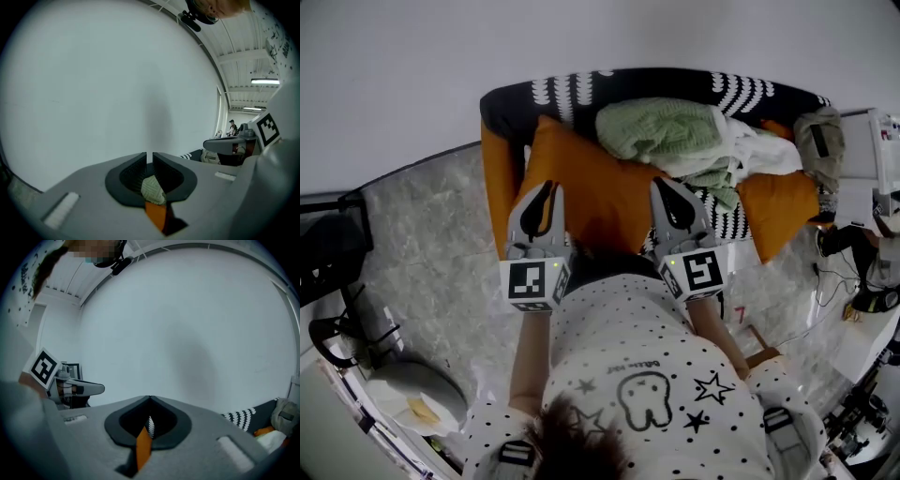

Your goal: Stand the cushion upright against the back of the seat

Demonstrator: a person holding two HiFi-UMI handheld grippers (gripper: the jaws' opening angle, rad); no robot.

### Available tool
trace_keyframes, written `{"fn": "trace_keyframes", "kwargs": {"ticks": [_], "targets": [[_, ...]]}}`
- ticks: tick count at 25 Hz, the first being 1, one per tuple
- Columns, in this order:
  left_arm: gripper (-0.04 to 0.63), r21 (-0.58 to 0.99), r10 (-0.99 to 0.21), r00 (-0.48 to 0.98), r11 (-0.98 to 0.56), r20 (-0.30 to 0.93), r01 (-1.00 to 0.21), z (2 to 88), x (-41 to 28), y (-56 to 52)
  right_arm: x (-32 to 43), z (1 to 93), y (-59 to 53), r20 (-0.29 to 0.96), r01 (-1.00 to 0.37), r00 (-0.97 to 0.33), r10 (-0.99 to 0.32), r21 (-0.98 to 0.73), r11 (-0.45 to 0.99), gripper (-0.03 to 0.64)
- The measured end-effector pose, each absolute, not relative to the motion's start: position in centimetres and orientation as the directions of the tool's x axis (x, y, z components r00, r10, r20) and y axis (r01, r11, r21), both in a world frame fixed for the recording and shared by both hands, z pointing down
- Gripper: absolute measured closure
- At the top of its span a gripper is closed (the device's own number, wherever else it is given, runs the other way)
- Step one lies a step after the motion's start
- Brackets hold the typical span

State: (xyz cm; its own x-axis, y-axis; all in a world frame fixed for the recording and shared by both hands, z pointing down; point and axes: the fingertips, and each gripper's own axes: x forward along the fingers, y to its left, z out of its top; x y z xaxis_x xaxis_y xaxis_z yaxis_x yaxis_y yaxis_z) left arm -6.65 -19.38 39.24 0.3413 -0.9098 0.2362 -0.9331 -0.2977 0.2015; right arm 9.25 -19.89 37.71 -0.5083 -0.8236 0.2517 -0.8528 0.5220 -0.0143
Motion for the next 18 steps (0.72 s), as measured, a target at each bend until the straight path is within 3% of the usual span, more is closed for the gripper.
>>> {"fn": "trace_keyframes", "kwargs": {"ticks": [13, 18], "targets": [[0.501, 0.236, -0.881, 0.301, -0.225, 0.364, -0.945, 50.9, -8.2, -28.0, 7.5, 45.3, -22.0, 0.410, -0.835, -0.524, -0.746, -0.076, 0.545, 0.618], [0.485, 0.188, -0.897, 0.267, -0.211, 0.353, -0.959, 54.1, -9.5, -29.9, 6.0, 47.8, -21.4, 0.434, -0.826, -0.548, -0.715, -0.144, 0.545, 0.618]]}}
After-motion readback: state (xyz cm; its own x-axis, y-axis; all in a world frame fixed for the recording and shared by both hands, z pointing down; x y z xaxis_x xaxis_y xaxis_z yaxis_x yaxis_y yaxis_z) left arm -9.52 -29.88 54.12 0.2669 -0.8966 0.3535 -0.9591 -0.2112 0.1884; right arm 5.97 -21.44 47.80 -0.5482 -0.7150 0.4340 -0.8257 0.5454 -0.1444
